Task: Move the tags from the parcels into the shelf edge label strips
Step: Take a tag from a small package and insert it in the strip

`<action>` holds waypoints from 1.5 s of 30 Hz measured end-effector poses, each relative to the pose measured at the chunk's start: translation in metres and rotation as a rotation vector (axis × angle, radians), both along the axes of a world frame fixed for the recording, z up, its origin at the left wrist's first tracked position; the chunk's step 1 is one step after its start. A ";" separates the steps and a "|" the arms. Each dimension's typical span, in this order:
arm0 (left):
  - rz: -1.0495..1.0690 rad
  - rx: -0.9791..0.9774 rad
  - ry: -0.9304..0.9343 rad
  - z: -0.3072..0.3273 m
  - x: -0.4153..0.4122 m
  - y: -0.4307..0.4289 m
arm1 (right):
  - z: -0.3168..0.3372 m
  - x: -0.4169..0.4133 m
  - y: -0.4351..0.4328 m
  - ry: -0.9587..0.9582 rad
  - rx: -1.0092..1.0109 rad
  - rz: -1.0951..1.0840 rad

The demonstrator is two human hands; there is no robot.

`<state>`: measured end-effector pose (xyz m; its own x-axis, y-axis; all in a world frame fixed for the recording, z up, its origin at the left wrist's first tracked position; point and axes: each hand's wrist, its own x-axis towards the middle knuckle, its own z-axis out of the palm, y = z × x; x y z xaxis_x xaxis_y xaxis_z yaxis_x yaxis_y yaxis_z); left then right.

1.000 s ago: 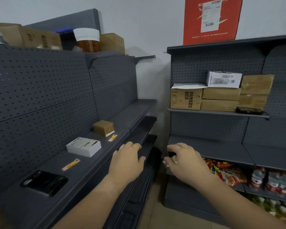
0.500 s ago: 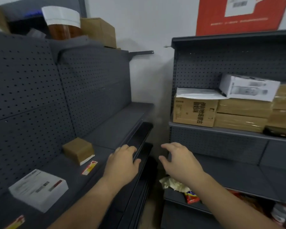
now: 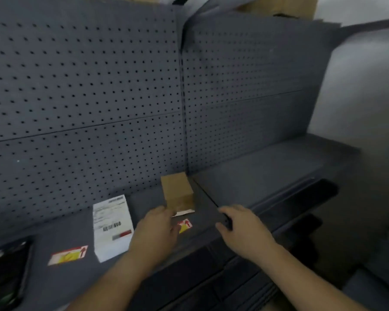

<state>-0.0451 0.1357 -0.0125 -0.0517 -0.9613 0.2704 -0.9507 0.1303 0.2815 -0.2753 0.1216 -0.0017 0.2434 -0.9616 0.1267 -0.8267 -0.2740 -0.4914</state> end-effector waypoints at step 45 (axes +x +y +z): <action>0.378 -0.054 0.064 0.028 0.043 0.001 | 0.023 0.048 -0.084 -0.344 0.017 0.390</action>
<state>-0.0023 0.1365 0.0151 0.3222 -0.8935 0.3128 -0.9152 -0.2096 0.3441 -0.2271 0.0378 0.0215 0.5310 -0.8105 0.2473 -0.4549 -0.5189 -0.7238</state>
